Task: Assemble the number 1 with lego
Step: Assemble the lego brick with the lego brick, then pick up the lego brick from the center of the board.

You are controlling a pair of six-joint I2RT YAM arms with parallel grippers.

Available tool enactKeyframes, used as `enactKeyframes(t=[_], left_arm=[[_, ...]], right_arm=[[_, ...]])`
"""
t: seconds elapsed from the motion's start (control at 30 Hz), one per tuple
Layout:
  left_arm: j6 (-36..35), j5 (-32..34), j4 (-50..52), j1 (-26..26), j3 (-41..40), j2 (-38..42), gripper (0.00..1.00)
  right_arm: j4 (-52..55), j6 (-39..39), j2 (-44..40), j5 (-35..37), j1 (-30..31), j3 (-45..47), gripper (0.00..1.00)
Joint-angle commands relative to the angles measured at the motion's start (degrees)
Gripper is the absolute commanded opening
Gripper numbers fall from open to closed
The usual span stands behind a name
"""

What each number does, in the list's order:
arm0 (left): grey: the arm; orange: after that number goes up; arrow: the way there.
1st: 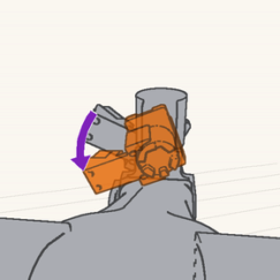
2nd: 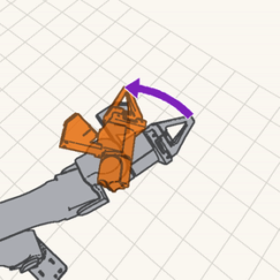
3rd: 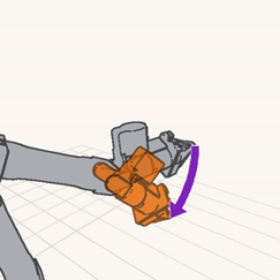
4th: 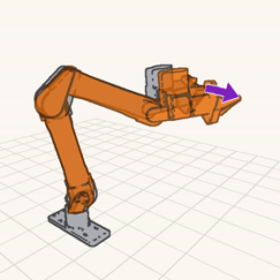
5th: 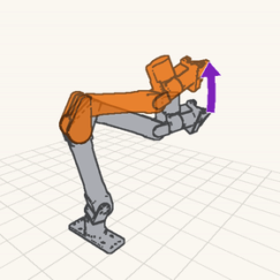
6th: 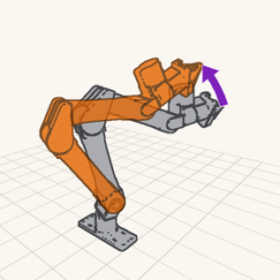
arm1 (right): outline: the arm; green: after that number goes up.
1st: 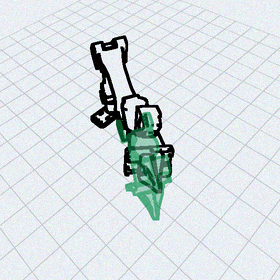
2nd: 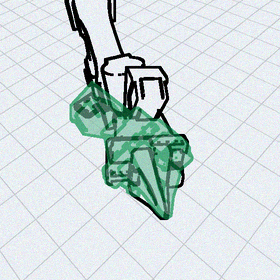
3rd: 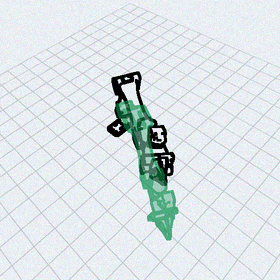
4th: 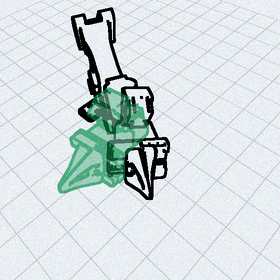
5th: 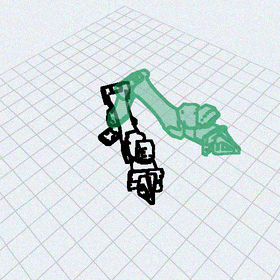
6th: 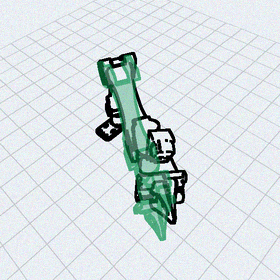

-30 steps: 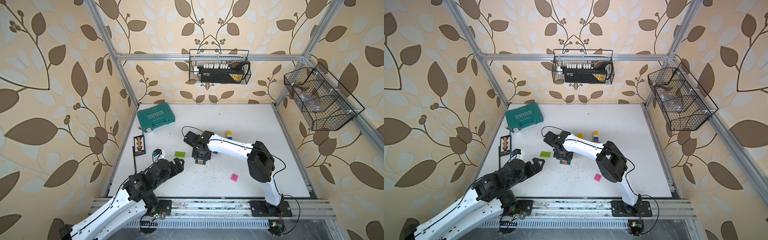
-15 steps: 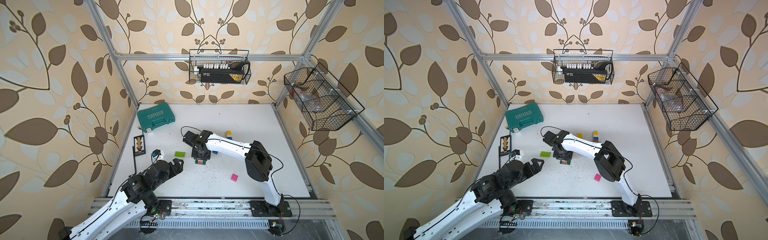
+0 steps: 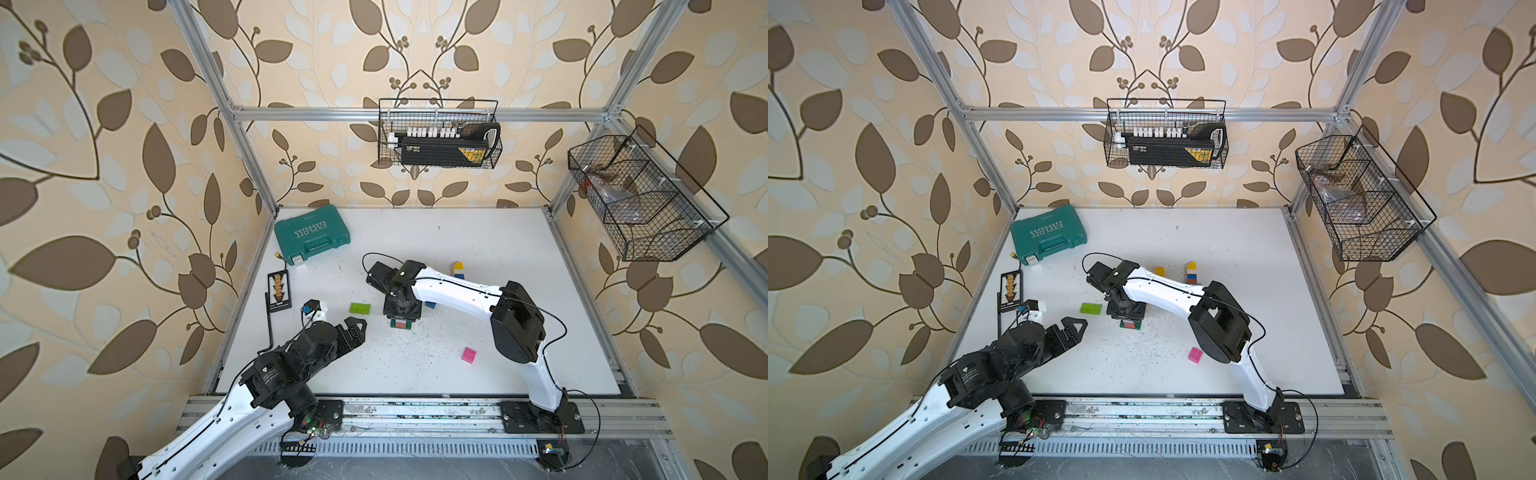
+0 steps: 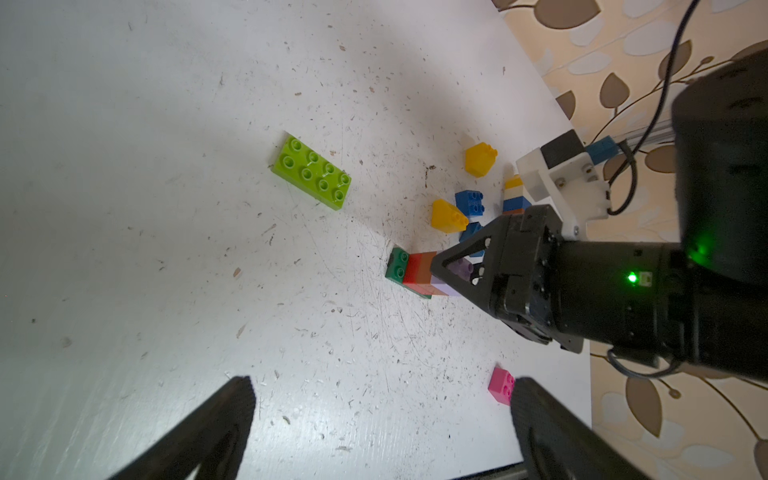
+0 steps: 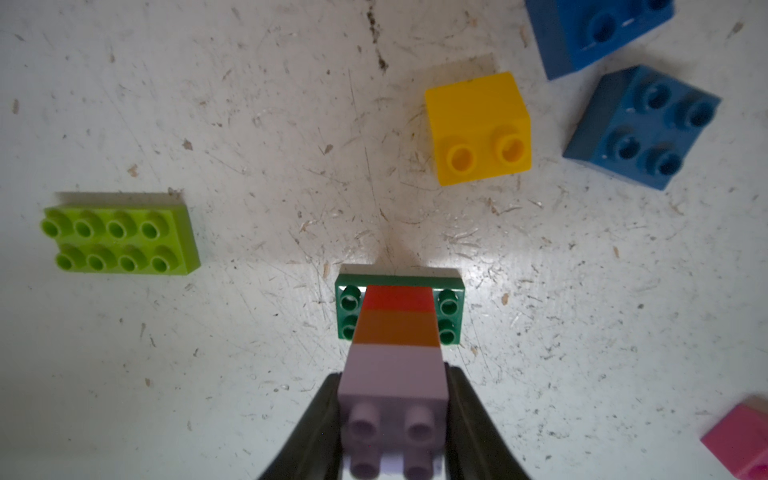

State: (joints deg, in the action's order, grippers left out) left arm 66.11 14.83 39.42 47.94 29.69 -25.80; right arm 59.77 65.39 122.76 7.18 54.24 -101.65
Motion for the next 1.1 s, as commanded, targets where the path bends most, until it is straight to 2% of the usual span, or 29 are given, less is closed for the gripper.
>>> enactKeyframes(t=[0.0, 0.07, 0.3, 0.53, 0.63, 0.7, 0.73, 0.83, 0.93, 1.07], left_arm=[[-0.71, 0.02, -0.57, -0.48, 0.26, -1.92, 0.99], [-0.97, -0.2, -0.91, -0.48, 0.59, -3.29, 0.99], [-1.42, -0.72, -1.19, -0.48, 1.67, -5.82, 0.99], [-1.39, -1.24, -0.84, -0.48, 2.84, -8.89, 0.99], [-1.59, -1.34, -0.82, -0.48, 3.44, -10.45, 0.99], [-1.81, -1.29, -0.83, -0.49, 4.21, -11.85, 0.99], [-2.28, -1.34, -0.92, -0.56, 4.83, -12.88, 0.99], [-4.38, -1.32, -1.04, -1.28, 7.96, -17.82, 0.99], [-7.47, -1.43, -0.22, -2.94, 13.3, -24.98, 0.99], [-10.78, -1.41, -1.71, -4.35, 17.7, -32.76, 0.99]], right_arm=[[2.05, -0.7, -0.04, 2.96, 0.18, 2.69, 0.54], [2.78, -1.07, -2.4, 4.73, 0.83, 1.49, 0.6], [4.73, -2.78, -9.94, 11.59, 2.36, 0.0, 0.71], [-0.98, -4.21, -22.74, 20.48, 1.82, 10.61, 0.71], [-4.43, -3.03, -29.75, 27.1, 1.22, 18.07, 0.85], [-7.49, -2.05, -34.65, 30.05, 0.46, 23.97, 0.99], [-9.24, -1.51, -37.26, 30.82, -0.57, 27.36, 0.99], [-15.0, -3.57, -43.64, 25.05, -6.56, 35.5, 0.99], [-22.8, -8.78, -47.58, 13.23, -12.08, 41.91, 0.99], [-25.03, -10.22, -47.92, 10.67, -13.59, 43.71, 0.99]])
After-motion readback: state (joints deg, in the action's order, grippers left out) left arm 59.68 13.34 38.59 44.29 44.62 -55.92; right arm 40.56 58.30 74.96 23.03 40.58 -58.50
